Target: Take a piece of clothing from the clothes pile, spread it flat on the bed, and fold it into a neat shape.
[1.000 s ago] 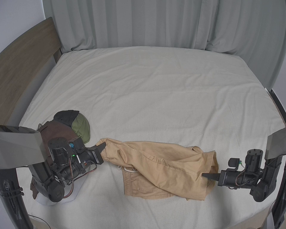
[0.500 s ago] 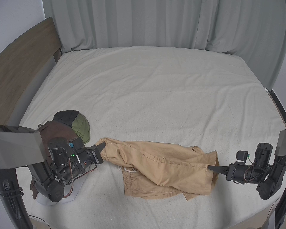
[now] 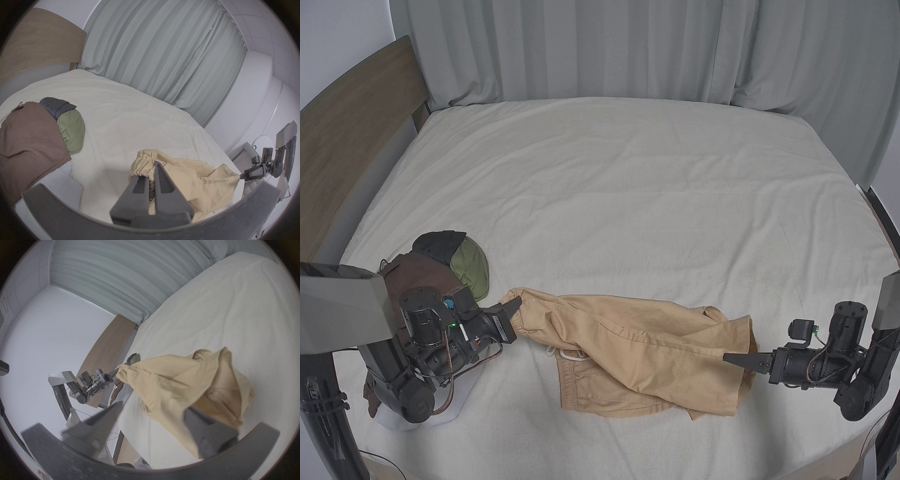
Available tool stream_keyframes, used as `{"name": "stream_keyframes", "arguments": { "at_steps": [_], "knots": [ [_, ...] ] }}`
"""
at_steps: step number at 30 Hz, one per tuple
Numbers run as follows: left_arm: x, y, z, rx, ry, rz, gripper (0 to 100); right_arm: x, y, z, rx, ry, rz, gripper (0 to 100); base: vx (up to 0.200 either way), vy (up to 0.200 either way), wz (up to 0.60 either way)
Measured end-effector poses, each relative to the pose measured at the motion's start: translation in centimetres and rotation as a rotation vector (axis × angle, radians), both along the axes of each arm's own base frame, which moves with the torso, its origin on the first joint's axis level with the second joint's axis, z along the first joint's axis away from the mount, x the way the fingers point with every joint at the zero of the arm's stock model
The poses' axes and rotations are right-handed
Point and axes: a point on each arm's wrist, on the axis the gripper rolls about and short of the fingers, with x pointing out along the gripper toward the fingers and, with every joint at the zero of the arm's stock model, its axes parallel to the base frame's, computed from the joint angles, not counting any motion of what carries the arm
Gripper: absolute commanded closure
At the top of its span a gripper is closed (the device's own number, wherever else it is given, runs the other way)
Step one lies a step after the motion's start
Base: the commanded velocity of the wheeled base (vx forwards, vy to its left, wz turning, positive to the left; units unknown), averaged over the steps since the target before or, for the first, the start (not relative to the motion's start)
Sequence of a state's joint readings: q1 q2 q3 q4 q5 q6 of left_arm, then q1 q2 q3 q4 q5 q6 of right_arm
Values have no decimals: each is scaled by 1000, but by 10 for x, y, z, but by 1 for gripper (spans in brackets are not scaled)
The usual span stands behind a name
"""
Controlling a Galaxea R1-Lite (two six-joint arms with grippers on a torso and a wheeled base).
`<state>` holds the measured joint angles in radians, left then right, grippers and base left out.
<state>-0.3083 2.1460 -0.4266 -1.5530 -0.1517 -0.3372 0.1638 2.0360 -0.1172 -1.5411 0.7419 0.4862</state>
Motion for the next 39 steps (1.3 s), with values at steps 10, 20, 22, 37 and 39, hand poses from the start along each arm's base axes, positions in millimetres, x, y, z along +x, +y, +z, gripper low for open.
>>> {"name": "stream_keyframes", "arguments": {
  "at_steps": [10, 20, 22, 37, 39],
  "knots": [
    [0, 0, 1, -1, -2, 0, 100, 1, 9, -9, -8, 31, 33, 0, 0, 0, 0],
    [0, 0, 1, -1, -2, 0, 100, 5, 18, -15, -13, 40, 59, 0, 0, 0, 0],
    [0, 0, 1, 0, -1, -1, 100, 6, 19, -15, -13, 39, 64, 0, 0, 0, 0],
    [0, 0, 1, 0, -2, 0, 100, 12, 36, -31, -59, 63, 45, 0, 0, 0, 0],
    [0, 0, 1, -1, -3, 0, 100, 12, 37, -32, -61, 67, 47, 0, 0, 0, 0]
  ]
}}
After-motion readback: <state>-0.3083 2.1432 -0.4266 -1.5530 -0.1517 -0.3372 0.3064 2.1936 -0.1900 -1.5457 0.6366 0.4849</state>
